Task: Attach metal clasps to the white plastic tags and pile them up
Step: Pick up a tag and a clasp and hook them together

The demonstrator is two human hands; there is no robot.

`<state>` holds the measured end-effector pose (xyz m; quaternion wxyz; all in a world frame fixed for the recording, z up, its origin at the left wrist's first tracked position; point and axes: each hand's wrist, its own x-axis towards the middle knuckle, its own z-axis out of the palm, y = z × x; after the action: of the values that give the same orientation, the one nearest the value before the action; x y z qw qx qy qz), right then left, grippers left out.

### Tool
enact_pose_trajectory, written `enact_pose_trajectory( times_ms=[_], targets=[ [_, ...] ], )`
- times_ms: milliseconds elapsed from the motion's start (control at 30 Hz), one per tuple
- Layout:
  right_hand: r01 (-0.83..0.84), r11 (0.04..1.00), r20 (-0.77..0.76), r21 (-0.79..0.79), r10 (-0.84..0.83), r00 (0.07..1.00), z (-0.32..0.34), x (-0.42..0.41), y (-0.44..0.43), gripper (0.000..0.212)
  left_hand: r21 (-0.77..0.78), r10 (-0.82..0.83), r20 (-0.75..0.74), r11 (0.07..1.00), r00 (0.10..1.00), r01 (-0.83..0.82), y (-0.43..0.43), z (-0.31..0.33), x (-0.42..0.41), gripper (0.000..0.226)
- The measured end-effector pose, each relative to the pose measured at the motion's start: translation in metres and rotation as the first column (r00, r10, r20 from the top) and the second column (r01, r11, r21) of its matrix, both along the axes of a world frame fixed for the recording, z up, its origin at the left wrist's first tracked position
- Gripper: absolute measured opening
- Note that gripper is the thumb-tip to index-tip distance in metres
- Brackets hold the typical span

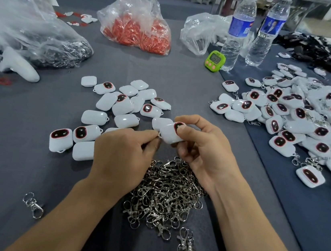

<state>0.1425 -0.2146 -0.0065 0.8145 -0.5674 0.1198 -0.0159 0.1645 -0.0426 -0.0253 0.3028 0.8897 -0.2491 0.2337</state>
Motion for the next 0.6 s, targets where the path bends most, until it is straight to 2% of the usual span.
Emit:
enact_pose_trajectory(
  times_ms=[67, 133, 267, 400, 600],
  targets=[
    [0.004, 0.999, -0.004, 0.054, -0.003, 1.0, 0.002, 0.0, -0.001, 0.019, -0.235, -0.1, -0.208, 0.971, 0.973, 0.05, -0.002, 0.001, 0.002, 0.015],
    [0.001, 0.991, -0.009, 0.133, 0.0, 1.0, 0.003, 0.0, -0.002, 0.018, -0.449, -0.252, -0.362, 0.891, 0.898, 0.069, -0.007, 0.003, 0.004, 0.012],
    [-0.034, 0.986, -0.014, 0.166, 0.037, 0.999, 0.003, 0.0, -0.001, 0.02, -0.575, -0.337, -0.367, 0.815, 0.867, 0.073, -0.01, 0.007, 0.003, 0.021],
    [0.014, 0.994, -0.039, 0.112, -0.009, 0.999, -0.001, 0.001, 0.002, 0.023, -0.454, -0.276, -0.34, 0.886, 0.899, 0.1, -0.006, 0.006, 0.004, 0.029],
    [0.113, 0.993, -0.005, 0.026, -0.113, 0.994, -0.003, 0.001, 0.007, 0.022, -0.078, -0.222, -0.137, 0.974, 0.965, 0.213, 0.001, 0.007, 0.005, 0.041]
  ],
)
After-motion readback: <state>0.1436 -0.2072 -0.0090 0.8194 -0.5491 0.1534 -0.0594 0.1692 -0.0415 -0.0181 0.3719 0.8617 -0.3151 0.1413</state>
